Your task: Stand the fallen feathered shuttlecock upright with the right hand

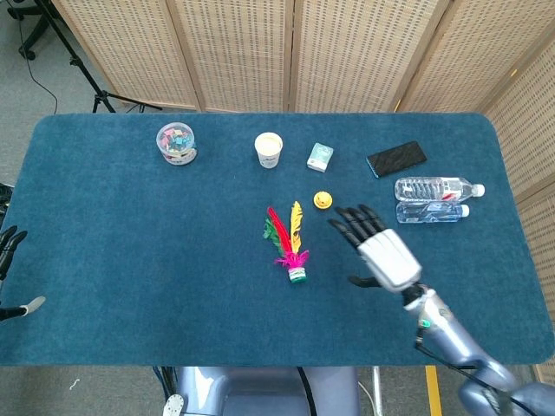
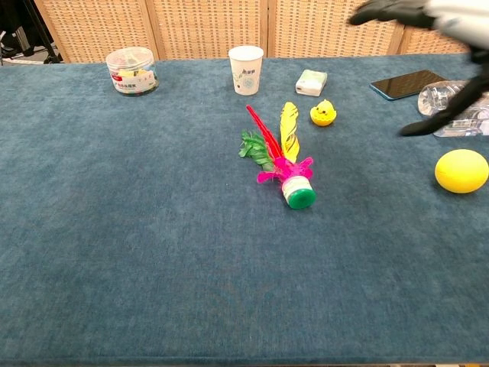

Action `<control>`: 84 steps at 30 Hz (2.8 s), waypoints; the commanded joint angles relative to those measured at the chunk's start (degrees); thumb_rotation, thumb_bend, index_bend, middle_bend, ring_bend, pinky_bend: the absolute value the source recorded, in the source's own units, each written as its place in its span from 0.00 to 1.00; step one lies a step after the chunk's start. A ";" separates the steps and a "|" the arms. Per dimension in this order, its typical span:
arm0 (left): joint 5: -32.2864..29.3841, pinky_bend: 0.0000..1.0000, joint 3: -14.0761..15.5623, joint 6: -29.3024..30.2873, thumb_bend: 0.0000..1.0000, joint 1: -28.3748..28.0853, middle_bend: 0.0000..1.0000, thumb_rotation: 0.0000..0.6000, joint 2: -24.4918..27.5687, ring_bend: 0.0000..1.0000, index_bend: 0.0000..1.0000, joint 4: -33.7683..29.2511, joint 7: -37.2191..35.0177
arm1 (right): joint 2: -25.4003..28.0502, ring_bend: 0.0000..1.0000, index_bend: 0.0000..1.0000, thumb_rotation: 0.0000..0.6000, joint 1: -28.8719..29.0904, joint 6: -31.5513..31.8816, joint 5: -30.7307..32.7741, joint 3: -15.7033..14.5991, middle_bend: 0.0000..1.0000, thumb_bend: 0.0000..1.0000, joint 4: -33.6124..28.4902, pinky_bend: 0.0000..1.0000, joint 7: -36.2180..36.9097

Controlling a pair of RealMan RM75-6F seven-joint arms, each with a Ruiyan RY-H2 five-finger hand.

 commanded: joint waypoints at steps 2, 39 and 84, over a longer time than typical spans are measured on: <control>-0.53 0.00 -0.23 -0.41 0.00 -0.13 0.00 1.00 0.07 0.00 0.00 0.11 -0.32 | -11.12 0.00 0.00 1.00 7.13 -6.35 5.40 3.97 0.00 0.00 4.94 0.00 -11.69; 0.16 0.00 0.15 -0.72 0.00 -0.09 0.00 1.00 0.27 0.00 0.00 0.12 -0.79 | -35.69 0.00 0.00 1.00 15.06 -0.64 29.11 3.98 0.00 0.00 11.95 0.00 -56.57; 1.48 0.00 0.73 -0.65 0.00 -0.29 0.00 1.00 0.14 0.00 0.00 -0.52 0.33 | -22.40 0.00 0.00 1.00 13.47 3.46 26.15 5.51 0.00 0.00 7.41 0.00 -49.49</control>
